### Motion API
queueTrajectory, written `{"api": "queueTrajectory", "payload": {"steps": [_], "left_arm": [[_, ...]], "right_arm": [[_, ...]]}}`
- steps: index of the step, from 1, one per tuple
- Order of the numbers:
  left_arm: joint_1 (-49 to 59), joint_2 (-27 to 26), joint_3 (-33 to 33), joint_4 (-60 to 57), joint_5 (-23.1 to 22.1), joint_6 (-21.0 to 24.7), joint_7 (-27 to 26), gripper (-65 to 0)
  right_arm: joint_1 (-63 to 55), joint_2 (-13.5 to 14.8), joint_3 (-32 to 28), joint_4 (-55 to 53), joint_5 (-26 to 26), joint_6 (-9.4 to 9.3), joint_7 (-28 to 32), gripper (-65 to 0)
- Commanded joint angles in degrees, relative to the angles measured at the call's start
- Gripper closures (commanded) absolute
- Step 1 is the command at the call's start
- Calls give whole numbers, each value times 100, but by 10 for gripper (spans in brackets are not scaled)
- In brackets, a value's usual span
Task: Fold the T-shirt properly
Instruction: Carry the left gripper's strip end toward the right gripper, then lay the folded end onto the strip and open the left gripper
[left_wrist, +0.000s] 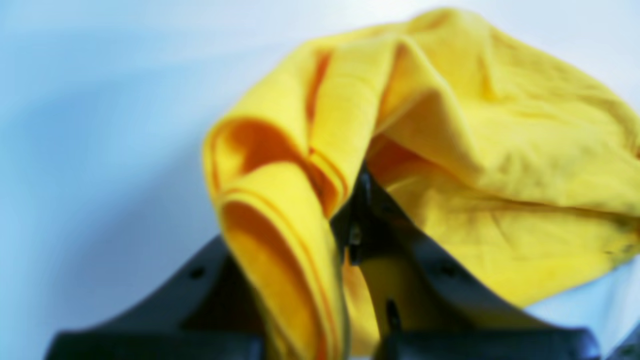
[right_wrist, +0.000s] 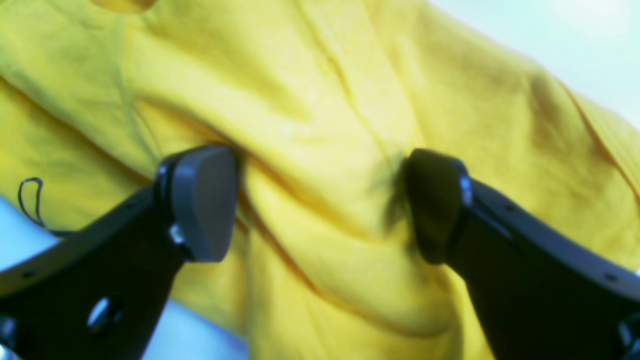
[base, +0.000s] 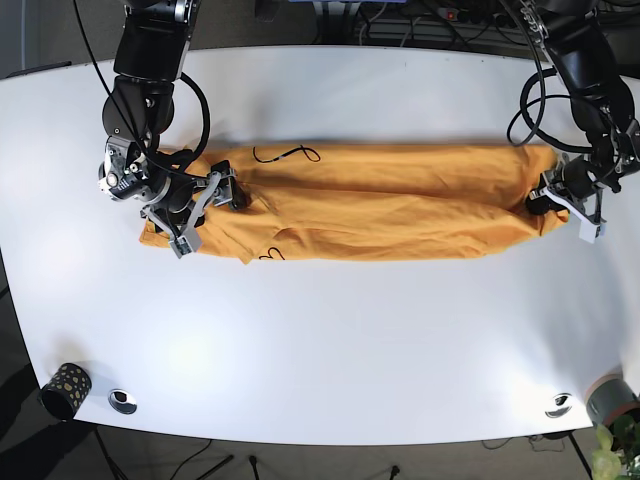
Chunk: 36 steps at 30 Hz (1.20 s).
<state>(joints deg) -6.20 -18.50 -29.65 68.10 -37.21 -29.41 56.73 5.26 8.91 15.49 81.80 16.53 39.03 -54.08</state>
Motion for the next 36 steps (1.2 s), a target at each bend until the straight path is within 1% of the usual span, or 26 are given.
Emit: {"api": "queueTrajectory", "payload": {"steps": [1,5,10,14,17,20,22,25,28,31,34,36], "left_arm": [[-27,-115,174,623,-37,0,-95,-1],[132,-106,604,1485,95,18,-69,-1],[264,-71,1686,2285,359,9,-69,0],[290,334,2187,2470,640,0,-69,0],[264,659,2389,2373,851,9,-95,0],[114,1160,2530,2048,1088,9,-104,0],[-88,1547,2574,1828,1352,9,-104,0],[-185,2013,2486,1678,1677,9,-104,0],[-185,2408,2415,1705,1879,9,-104,0],[-237,2602,2424,1714,2011,9,-104,-4],[-352,2637,2442,1687,2178,9,-77,-13],[-352,2637,2442,1687,2275,9,-69,-67]], "right_arm": [[85,54,12,106,48,23,33,-496],[85,46,12,106,48,23,33,-496],[85,46,12,106,48,23,33,-496],[85,46,12,97,48,23,33,-496],[85,37,12,88,48,23,33,-496],[85,-104,12,97,48,23,24,-496],[85,-183,12,106,48,14,24,-496],[85,-201,-6,106,48,14,15,-496],[85,-201,-14,106,48,14,15,-496],[85,-201,-14,106,48,14,15,-496],[85,-201,3,97,48,14,15,-496],[85,-201,12,97,48,14,15,-496]]}}
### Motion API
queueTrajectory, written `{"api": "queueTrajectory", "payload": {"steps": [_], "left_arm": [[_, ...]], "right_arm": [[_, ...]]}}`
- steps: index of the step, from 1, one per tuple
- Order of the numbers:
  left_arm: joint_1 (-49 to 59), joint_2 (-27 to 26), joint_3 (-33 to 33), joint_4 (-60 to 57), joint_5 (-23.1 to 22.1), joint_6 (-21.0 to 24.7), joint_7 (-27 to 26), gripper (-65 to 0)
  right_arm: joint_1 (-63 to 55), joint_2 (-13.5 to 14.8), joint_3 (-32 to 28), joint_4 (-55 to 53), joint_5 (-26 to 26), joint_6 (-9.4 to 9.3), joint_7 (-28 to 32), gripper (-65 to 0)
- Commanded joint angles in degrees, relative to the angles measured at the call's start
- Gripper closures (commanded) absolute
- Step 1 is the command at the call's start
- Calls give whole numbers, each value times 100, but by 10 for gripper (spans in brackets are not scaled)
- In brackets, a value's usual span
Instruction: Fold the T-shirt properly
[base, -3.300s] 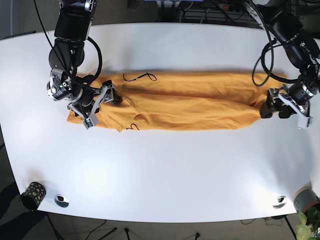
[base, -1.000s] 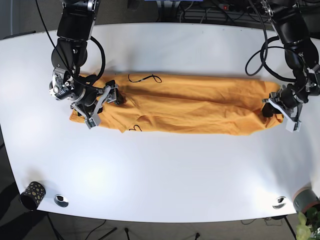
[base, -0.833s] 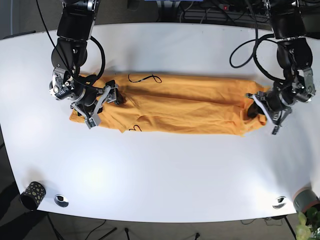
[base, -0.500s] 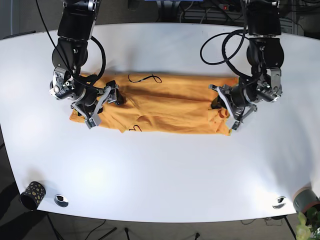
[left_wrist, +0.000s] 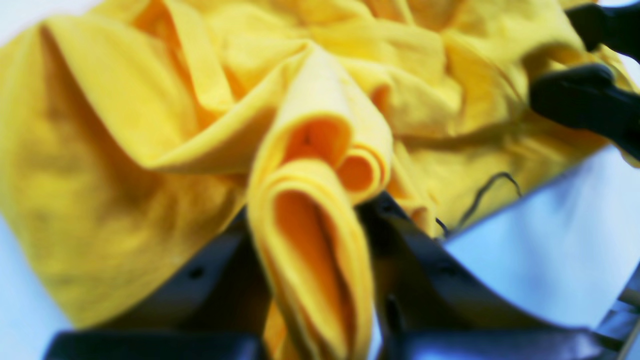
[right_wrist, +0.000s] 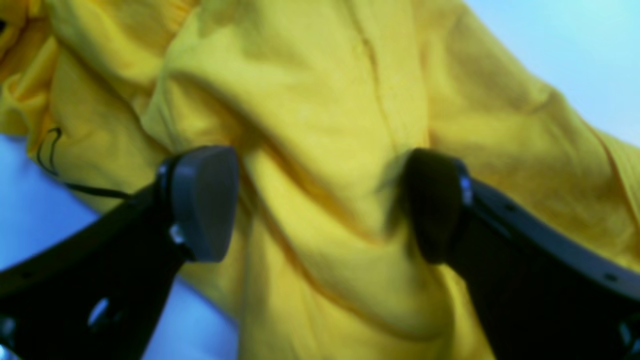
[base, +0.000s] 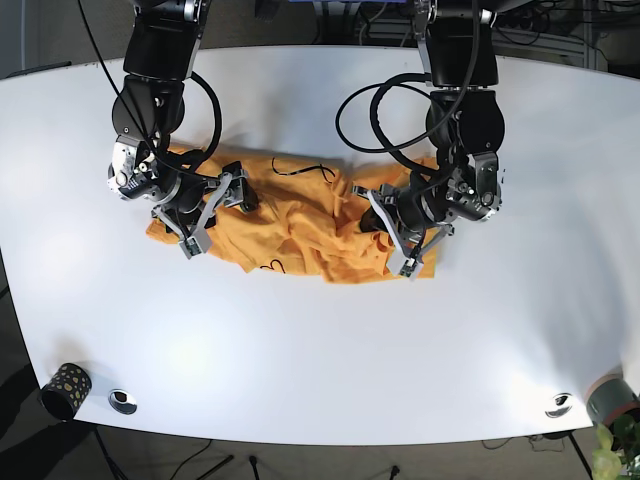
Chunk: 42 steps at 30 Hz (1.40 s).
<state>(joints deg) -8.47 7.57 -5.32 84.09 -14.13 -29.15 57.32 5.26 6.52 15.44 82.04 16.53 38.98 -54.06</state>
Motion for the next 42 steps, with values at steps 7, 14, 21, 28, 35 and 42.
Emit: {"api": "queueTrajectory", "payload": {"steps": [7,14,21,28,35,42], "left_arm": [[-186,-199,282,122,301,-17,-66,-236],[-494,-498,1108,764,345,-17,769,-363],[-590,-419,1741,1555,345,-44,778,-468],[-617,-278,1389,2136,345,-44,514,-474],[-511,-779,633,2162,336,-70,470,-472],[-168,-1280,-422,2206,336,-729,479,-471]], "right_arm": [[85,38,16,55,48,18,13,-496],[77,38,16,47,48,18,13,-496],[33,38,16,73,48,18,13,-496],[15,38,16,539,48,18,-49,-496],[50,73,16,1471,909,18,-796,-498],[24,38,-19,1567,2333,102,-1350,-499]]}}
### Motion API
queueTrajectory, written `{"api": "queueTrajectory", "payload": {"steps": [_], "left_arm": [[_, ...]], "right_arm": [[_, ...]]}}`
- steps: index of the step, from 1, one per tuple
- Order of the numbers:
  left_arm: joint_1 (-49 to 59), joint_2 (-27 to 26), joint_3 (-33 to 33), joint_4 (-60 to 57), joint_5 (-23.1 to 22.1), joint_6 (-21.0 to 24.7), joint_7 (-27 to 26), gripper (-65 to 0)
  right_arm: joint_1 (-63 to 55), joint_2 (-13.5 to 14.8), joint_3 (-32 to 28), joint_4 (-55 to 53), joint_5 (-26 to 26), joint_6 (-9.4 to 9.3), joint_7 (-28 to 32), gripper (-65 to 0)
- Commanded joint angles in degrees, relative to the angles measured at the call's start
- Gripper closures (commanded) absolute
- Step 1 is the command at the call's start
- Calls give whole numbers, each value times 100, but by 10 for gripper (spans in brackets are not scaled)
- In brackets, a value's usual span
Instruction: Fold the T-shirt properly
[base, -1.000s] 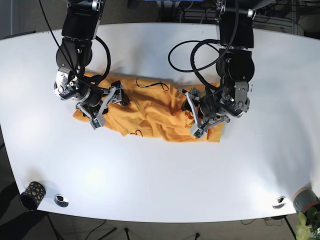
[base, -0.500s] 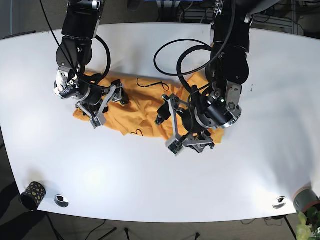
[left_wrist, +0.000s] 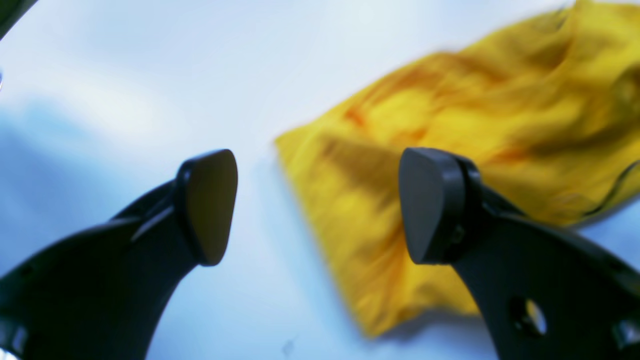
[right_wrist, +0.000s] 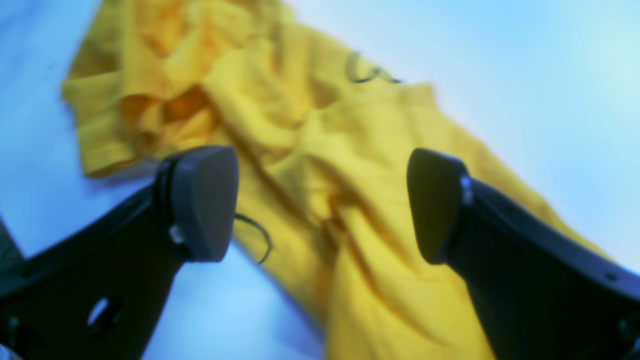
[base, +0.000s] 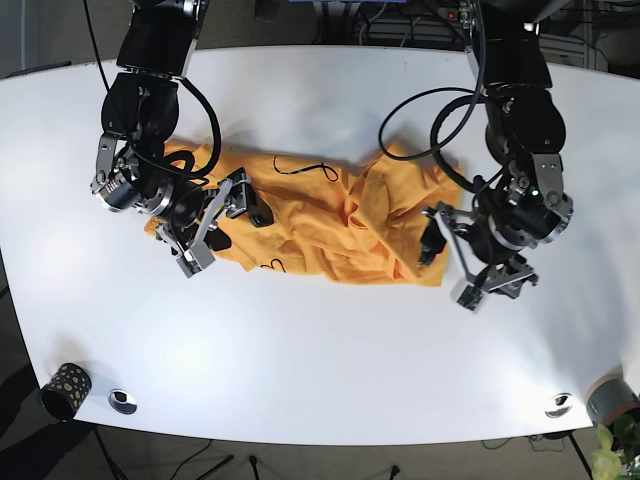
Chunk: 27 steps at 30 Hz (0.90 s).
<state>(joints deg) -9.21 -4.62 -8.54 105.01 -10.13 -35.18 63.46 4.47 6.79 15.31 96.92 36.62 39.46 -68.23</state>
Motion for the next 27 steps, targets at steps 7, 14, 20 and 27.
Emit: {"api": "queueTrajectory", "payload": {"steps": [7,14,20,27], "left_arm": [[249,-676,-848,70,-55,-390,-135,-471],[662,-1133,-856,70,-37,-390,-135,-471],[759,-1142,-856,70,-29,-390,-153,-471],[891,-1133,-848,79,-29,-363,-153,-469]], "right_arm": [[94,-252,-568,35,562,54,-21,-499],[498,-613,-1289,-950,544,54,5,-496],[920,-903,-1245,-1846,562,54,14,-496],[1043,-1211,-1272,-1996,527,54,23,-495]]}}
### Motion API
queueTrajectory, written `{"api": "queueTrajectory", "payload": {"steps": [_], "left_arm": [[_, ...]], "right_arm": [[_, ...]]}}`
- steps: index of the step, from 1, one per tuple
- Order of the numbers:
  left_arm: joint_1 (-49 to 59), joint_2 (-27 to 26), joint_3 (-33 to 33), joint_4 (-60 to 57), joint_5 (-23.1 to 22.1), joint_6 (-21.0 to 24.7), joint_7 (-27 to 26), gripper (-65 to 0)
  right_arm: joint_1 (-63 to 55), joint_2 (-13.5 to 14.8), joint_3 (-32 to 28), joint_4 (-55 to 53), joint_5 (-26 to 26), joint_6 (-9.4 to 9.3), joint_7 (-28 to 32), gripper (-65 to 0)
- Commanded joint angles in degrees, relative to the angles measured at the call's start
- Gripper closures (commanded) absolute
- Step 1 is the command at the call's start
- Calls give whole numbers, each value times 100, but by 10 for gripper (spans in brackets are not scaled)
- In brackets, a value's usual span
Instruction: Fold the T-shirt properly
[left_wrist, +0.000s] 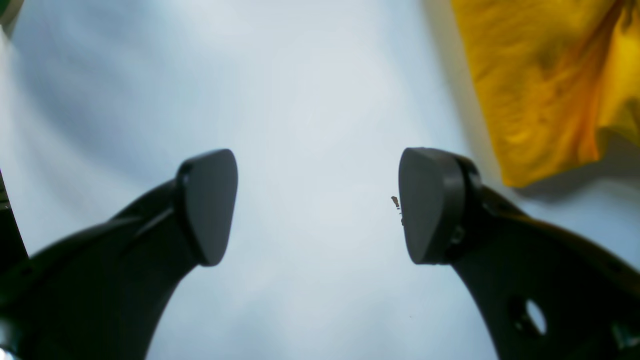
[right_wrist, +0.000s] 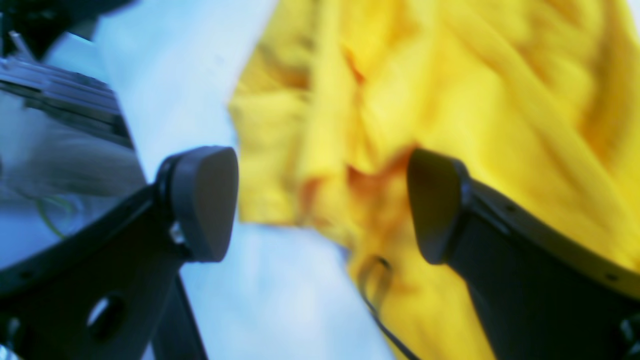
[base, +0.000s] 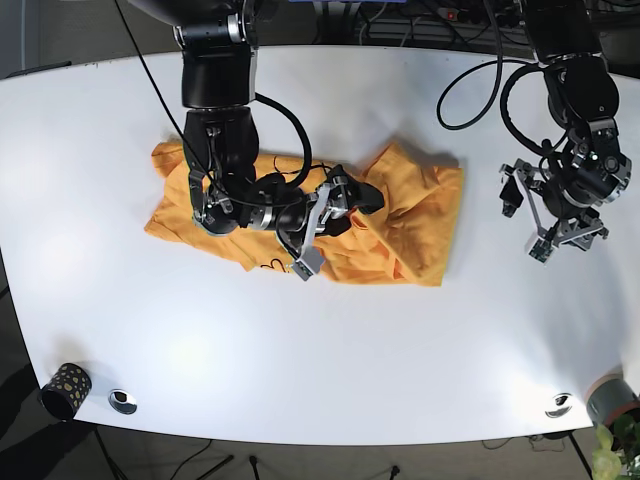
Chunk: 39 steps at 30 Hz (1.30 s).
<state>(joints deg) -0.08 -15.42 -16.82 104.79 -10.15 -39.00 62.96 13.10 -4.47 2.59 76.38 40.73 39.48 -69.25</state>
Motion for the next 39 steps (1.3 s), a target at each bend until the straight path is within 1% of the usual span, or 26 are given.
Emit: {"api": "queueTrajectory", "payload": {"steps": [1,3,4,7,8,10,11,12,16,20,23,25,28,29,30,31,34,36,38,39], "left_arm": [[-6,-54,-19,101,-27,19,-102,-469],[38,-54,-19,101,-27,10,-102,-469],[74,-54,-19,101,-27,10,-102,-469],[144,-54,-19,101,-27,10,-102,-469],[170,-54,-19,101,-27,10,-102,-469],[179,-54,-19,101,-27,10,-102,-469],[179,-54,-19,101,-27,10,-102,-469],[179,-54,-19,101,-27,10,-102,-469],[179,-54,-19,92,-27,10,-102,-469],[179,-45,-2,92,-35,1,-102,-469],[170,-45,34,92,-44,1,-102,-469],[161,-45,209,92,-44,1,-102,-469],[161,-45,429,118,-35,1,-102,-469],[170,-45,508,127,-35,1,-102,-469],[170,-45,552,127,-35,1,-102,-469],[170,-45,579,127,-35,1,-102,-469],[170,-45,605,127,-35,1,-102,-469],[170,-45,605,127,-35,1,-102,-469],[170,-45,587,127,-35,1,-102,-469],[170,-54,587,127,-35,1,-102,-469]], "right_arm": [[180,-129,0,-55,116,52,125,-495],[224,-182,0,-240,116,52,134,-479],[285,-199,0,-346,116,52,178,-445],[356,-190,0,-618,116,52,477,-290],[356,-173,0,-697,116,52,609,-219],[400,-146,0,-812,116,52,758,-133],[487,-67,0,-917,116,52,802,-94],[549,-23,0,-996,116,52,811,-78],[672,65,18,-891,151,52,732,-75],[866,267,18,-495,151,52,530,-75],[1041,346,9,-425,151,52,477,-75],[1208,434,0,-442,125,52,477,-78],[1349,478,-8,-609,125,52,451,-82],[1358,478,-8,-636,125,52,372,-97],[1358,478,-8,-636,125,52,284,-120],[1340,478,-8,-636,125,52,187,-160],[1076,478,-8,-539,125,52,20,-368],[751,478,0,-302,125,52,29,-469],[549,478,0,-161,125,52,46,-496],[452,460,0,-135,125,52,46,-495]]}}
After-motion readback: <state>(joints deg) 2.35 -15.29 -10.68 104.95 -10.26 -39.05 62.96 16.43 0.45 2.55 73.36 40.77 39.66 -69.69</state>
